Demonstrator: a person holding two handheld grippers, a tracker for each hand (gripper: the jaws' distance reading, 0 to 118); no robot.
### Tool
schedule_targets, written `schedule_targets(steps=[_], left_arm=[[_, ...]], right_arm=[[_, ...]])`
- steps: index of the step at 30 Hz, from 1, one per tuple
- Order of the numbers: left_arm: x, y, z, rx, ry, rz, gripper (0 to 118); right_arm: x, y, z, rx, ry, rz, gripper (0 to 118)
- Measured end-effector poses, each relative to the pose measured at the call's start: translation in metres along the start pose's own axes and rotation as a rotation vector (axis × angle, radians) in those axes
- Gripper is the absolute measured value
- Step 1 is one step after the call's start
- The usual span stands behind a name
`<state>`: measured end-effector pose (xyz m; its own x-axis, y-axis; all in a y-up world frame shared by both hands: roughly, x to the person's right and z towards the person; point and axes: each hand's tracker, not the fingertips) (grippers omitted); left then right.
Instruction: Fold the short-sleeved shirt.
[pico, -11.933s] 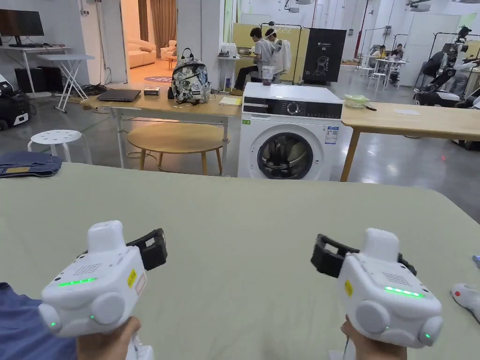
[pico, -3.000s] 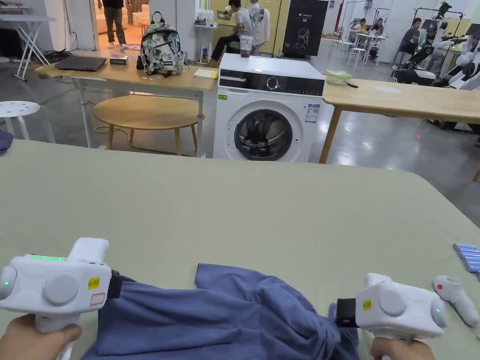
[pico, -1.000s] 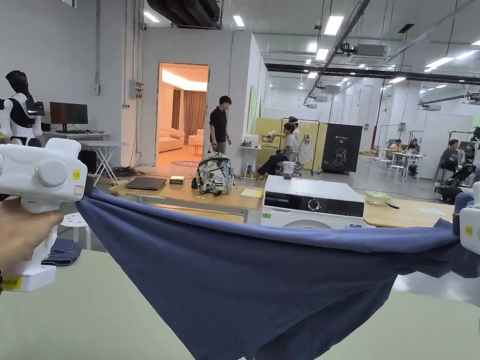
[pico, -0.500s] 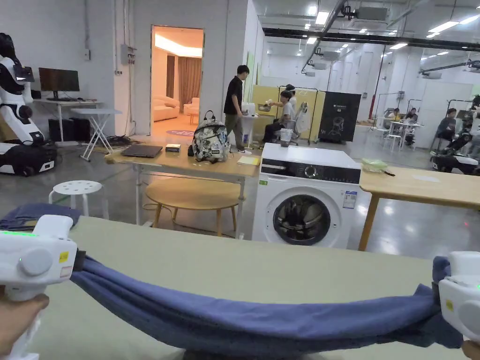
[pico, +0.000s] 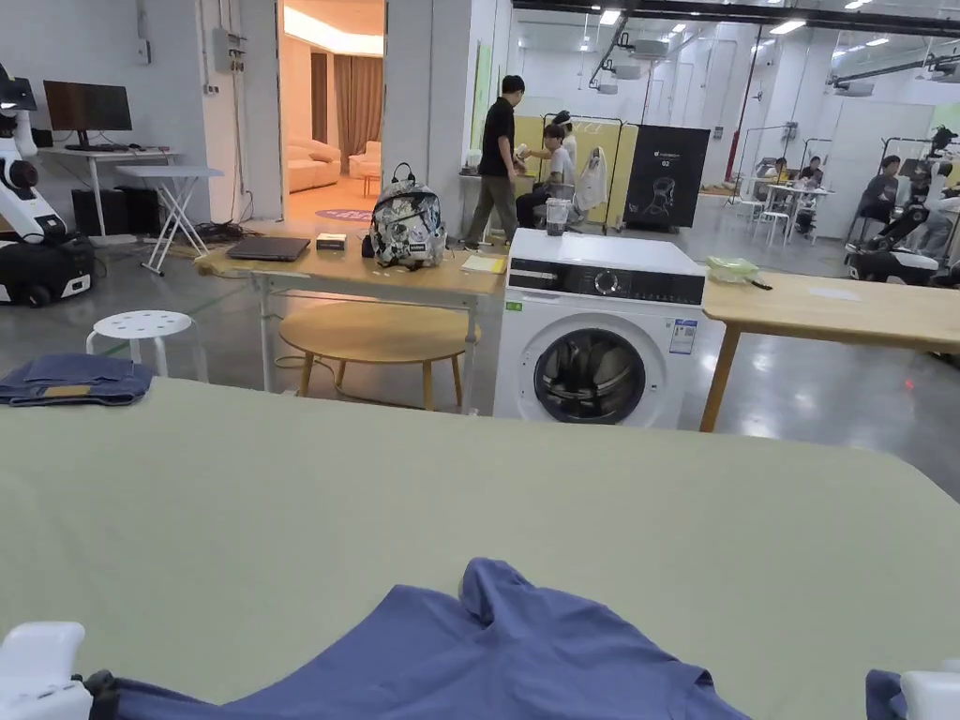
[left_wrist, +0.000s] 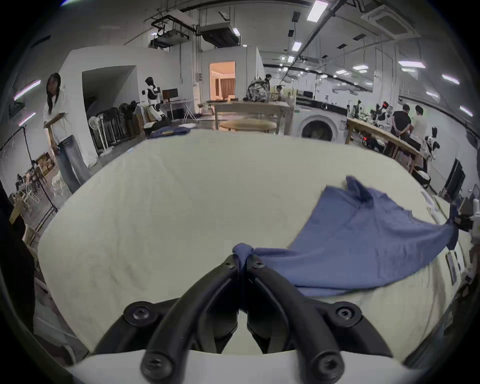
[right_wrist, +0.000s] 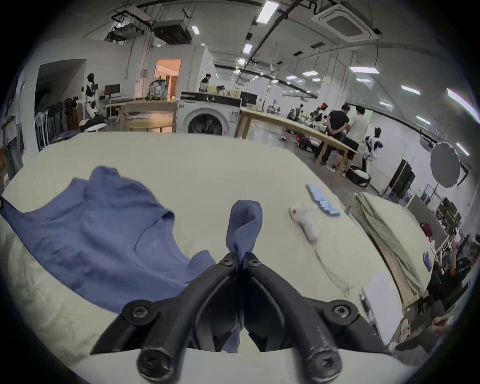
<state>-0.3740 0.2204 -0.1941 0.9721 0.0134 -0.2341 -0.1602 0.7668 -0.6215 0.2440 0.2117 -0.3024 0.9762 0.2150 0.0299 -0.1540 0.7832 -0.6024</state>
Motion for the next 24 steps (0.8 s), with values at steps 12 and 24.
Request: schedule_targets(steps=[12,24], left_arm=[[-0.001,-0.026,-0.012,-0.040,0.087,-0.044,28],[0.075,0.008,0.028,0.217,-0.025,-0.089,46]], right_arm=[[-0.005,-0.034,-0.006,0.003,-0.002,-0.018,50],[-0.089,0.002,0.069,0.304,0.152,-0.111,60]])
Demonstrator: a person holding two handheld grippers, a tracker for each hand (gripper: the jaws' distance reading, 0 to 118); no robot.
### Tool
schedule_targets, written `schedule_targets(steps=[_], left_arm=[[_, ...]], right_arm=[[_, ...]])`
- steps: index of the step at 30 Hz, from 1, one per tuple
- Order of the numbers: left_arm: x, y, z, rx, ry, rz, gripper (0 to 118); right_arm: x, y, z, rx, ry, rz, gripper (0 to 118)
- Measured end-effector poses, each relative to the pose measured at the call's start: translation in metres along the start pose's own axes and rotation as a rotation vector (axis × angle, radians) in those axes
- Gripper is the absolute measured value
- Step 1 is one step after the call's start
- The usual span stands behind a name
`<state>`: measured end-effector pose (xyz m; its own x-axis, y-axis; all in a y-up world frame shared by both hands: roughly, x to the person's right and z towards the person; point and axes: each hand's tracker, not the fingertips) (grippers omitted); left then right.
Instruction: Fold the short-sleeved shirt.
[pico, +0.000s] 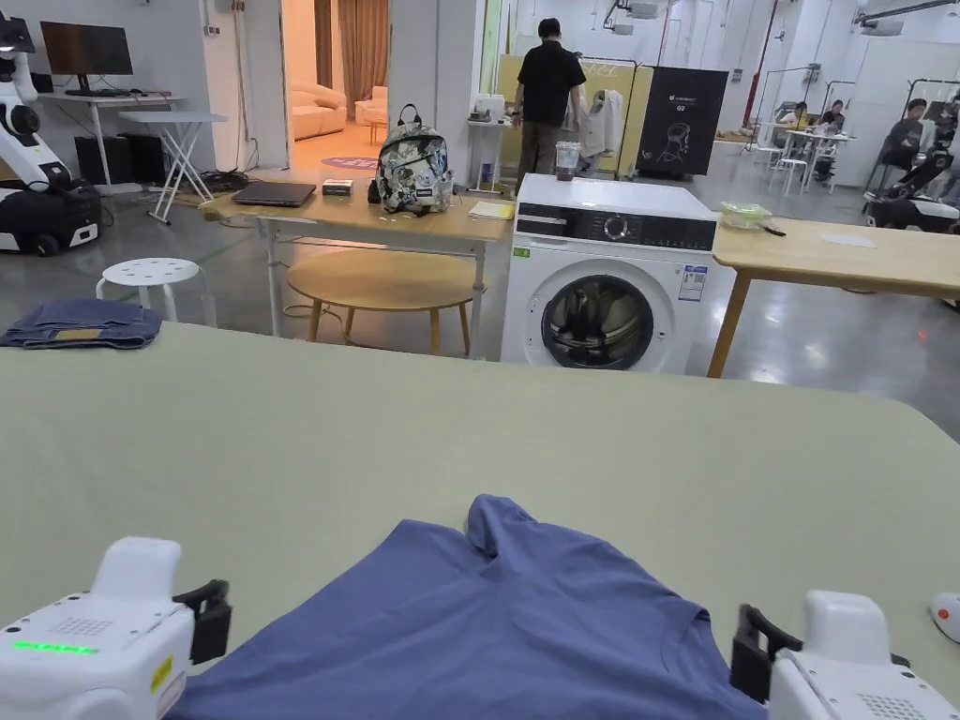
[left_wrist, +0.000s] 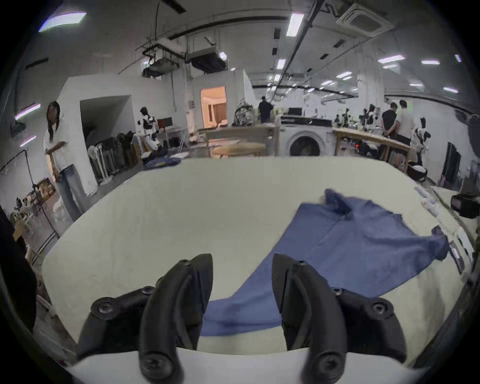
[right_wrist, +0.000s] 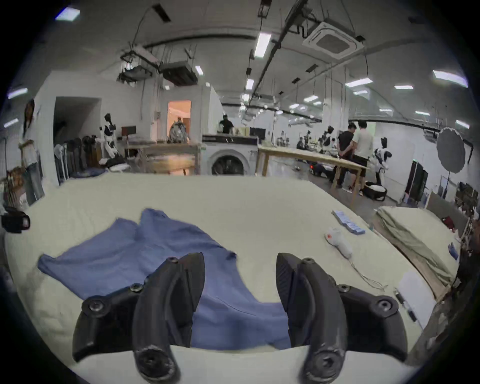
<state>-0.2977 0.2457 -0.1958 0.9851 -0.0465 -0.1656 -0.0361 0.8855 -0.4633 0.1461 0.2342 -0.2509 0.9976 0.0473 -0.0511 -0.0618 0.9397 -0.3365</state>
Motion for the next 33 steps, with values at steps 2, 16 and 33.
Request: schedule_targets(steps=[2,16,33], left_arm=[[0.020,0.006,0.004,0.042,-0.026,-0.011,43],[0.070,0.019,0.002,0.173,-0.037,0.024,0],[-0.092,-0.028,-0.066,-0.363,-0.015,0.358,0]], right_arm=[[-0.019,0.004,0.004,0.039,0.004,-0.006,55],[-0.076,0.026,0.017,0.156,0.104,-0.046,0],[-0.088,-0.007,-0.035,-0.055,0.175,-0.001,0]])
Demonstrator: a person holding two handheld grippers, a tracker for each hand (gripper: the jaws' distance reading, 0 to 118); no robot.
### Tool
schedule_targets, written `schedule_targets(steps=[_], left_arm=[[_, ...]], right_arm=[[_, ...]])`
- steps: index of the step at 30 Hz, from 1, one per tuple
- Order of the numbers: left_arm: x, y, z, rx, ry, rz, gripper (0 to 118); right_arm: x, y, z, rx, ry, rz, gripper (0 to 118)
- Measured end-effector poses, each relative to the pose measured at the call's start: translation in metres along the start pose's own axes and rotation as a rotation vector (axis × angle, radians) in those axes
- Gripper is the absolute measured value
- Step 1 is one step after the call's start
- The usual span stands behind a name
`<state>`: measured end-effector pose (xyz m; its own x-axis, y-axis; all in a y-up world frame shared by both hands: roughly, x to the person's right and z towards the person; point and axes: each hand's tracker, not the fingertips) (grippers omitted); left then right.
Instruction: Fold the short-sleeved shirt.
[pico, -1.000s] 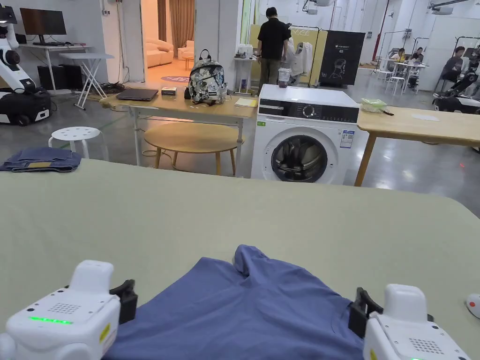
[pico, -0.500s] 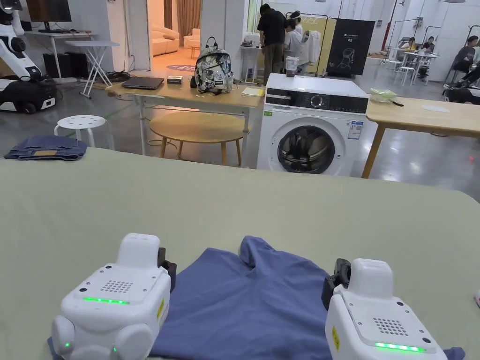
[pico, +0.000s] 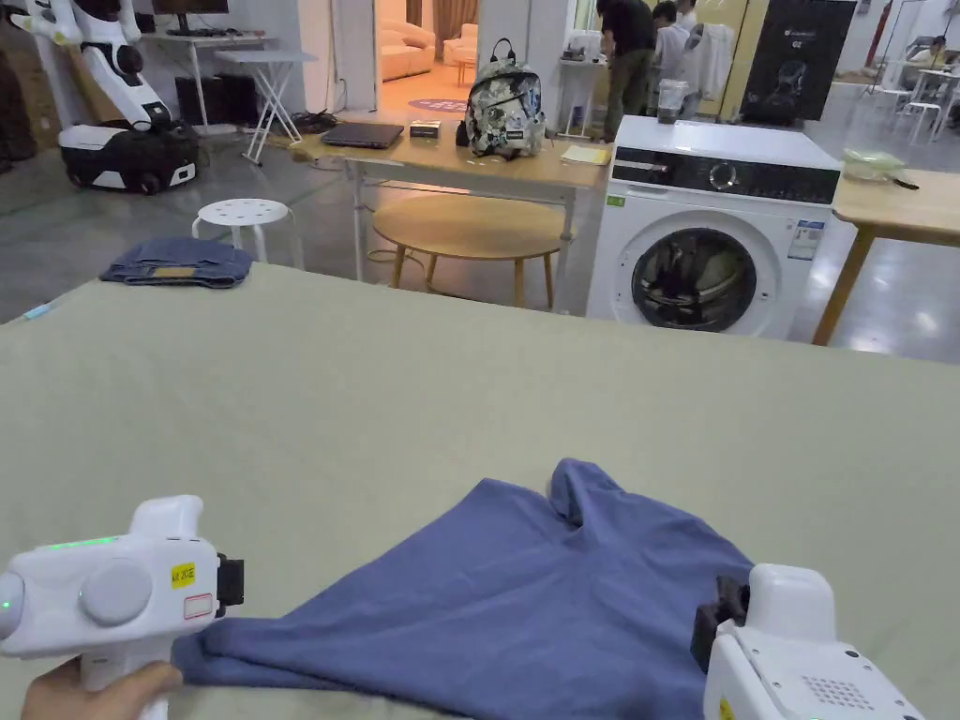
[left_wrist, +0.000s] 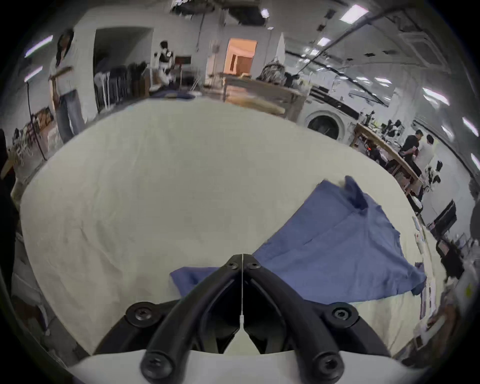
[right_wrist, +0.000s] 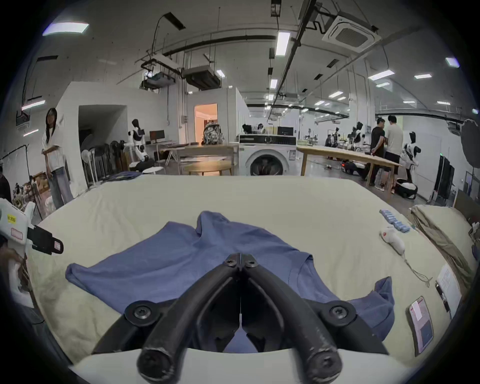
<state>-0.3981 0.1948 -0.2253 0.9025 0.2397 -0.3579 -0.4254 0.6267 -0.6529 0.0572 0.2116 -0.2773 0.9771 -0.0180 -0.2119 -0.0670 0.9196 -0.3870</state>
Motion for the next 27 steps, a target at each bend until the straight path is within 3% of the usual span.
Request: schedule_targets(steps=[2,4,7,16,18,24,26,27], left_arm=[[-0.012,0.004,-0.008,-0.044,0.020,0.036,11],[-0.014,0.008,-0.015,-0.095,0.020,0.051,42],[-0.014,0.011,-0.025,-0.143,0.030,0.060,66],[-0.019,0.001,-0.059,-0.297,0.259,0.048,66],[-0.017,-0.003,-0.059,-0.278,0.239,0.048,64],[-0.002,-0.006,-0.054,-0.251,0.271,-0.006,48],[0.003,-0.006,-0.052,-0.253,0.261,-0.046,36],[0.001,-0.003,-0.053,-0.251,0.247,-0.051,23]], right_arm=[[0.000,-0.003,-0.005,-0.015,-0.002,0.006,0],[0.000,-0.006,-0.009,-0.030,0.000,0.011,0],[0.000,-0.009,-0.014,-0.051,-0.002,0.018,0],[0.002,-0.015,-0.020,-0.094,-0.012,0.028,0],[0.003,-0.016,-0.022,-0.102,-0.010,0.029,0],[0.002,-0.020,-0.032,-0.123,-0.001,0.031,0],[0.003,-0.019,-0.038,-0.138,0.014,0.026,0],[0.004,-0.018,-0.042,-0.143,0.017,0.023,0]])
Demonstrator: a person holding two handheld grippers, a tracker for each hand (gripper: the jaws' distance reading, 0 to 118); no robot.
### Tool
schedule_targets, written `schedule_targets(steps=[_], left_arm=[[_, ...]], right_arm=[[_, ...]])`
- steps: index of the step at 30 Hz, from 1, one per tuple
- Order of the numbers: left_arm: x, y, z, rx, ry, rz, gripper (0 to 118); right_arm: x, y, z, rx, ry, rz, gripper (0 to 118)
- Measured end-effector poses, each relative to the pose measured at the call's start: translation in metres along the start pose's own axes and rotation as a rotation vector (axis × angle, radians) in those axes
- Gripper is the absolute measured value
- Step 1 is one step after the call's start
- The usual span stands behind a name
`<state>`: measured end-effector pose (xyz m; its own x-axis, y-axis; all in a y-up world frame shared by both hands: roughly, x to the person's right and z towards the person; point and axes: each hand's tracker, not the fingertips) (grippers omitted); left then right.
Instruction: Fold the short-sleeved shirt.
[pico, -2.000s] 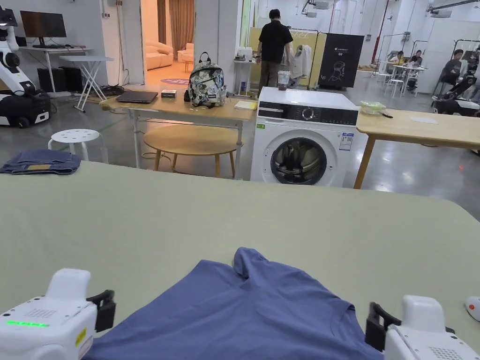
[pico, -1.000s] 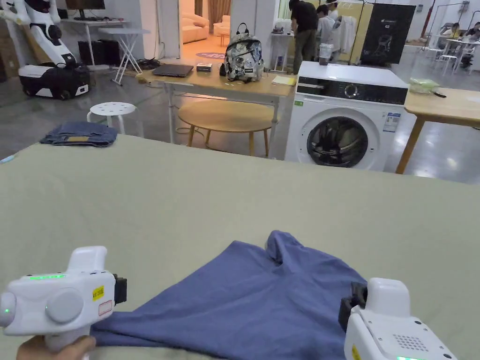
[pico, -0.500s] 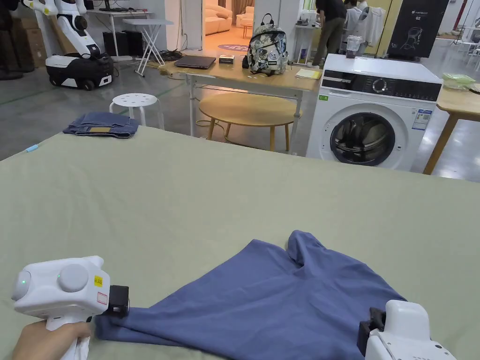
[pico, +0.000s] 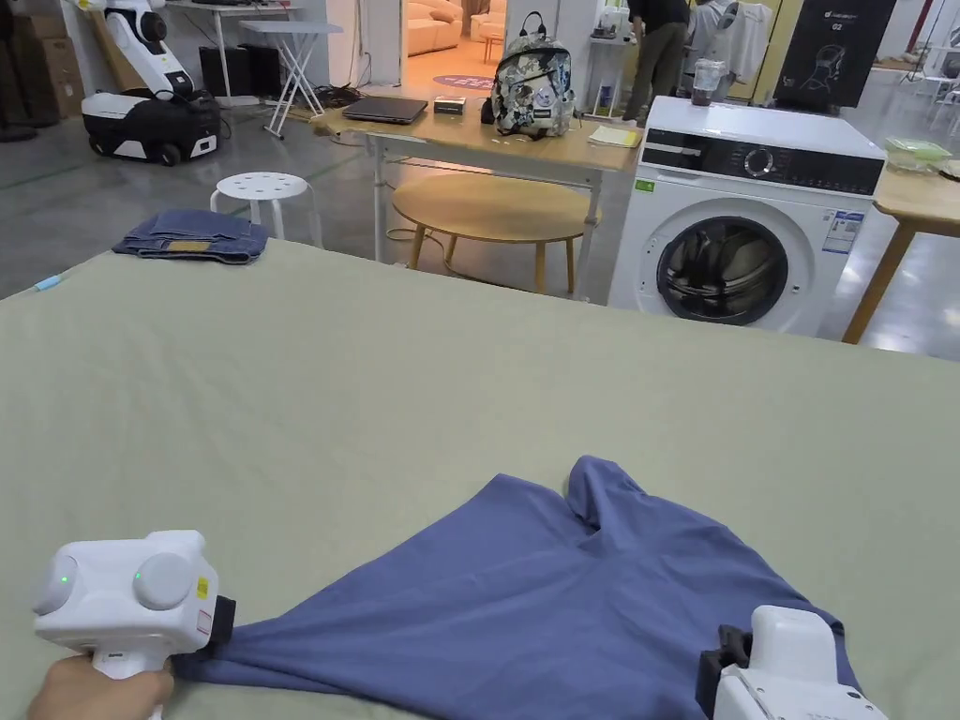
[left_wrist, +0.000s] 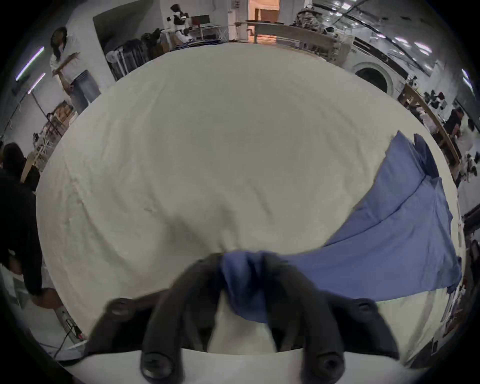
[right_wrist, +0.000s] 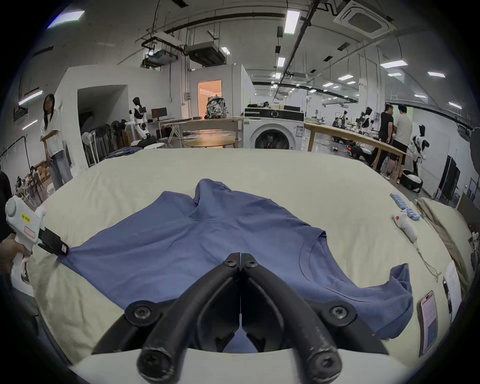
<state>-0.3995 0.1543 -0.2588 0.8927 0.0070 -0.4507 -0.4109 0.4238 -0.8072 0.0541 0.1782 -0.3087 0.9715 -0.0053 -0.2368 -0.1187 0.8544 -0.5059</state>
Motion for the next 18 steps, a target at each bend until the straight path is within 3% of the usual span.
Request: schedule_targets(steps=[1,7,9,11,13,18], left_arm=[[0.000,0.000,0.001,0.007,-0.024,-0.001,0],[-0.006,-0.009,0.012,0.042,-0.093,0.031,0],[-0.011,-0.010,0.016,0.048,-0.119,0.062,0],[-0.010,-0.014,0.021,0.055,-0.120,0.055,0],[-0.012,-0.010,0.015,0.057,-0.114,0.043,0],[-0.007,-0.010,0.008,0.050,-0.109,0.039,0]], right_arm=[[0.001,0.002,-0.004,-0.004,0.004,-0.003,0],[0.028,0.045,-0.050,-0.073,0.025,0.013,0],[0.040,0.067,-0.077,-0.121,0.025,0.043,14],[0.052,0.090,-0.109,-0.182,0.025,0.066,47],[0.063,0.111,-0.145,-0.259,0.059,0.087,66],[0.069,0.135,-0.220,-0.369,0.080,0.193,73]])
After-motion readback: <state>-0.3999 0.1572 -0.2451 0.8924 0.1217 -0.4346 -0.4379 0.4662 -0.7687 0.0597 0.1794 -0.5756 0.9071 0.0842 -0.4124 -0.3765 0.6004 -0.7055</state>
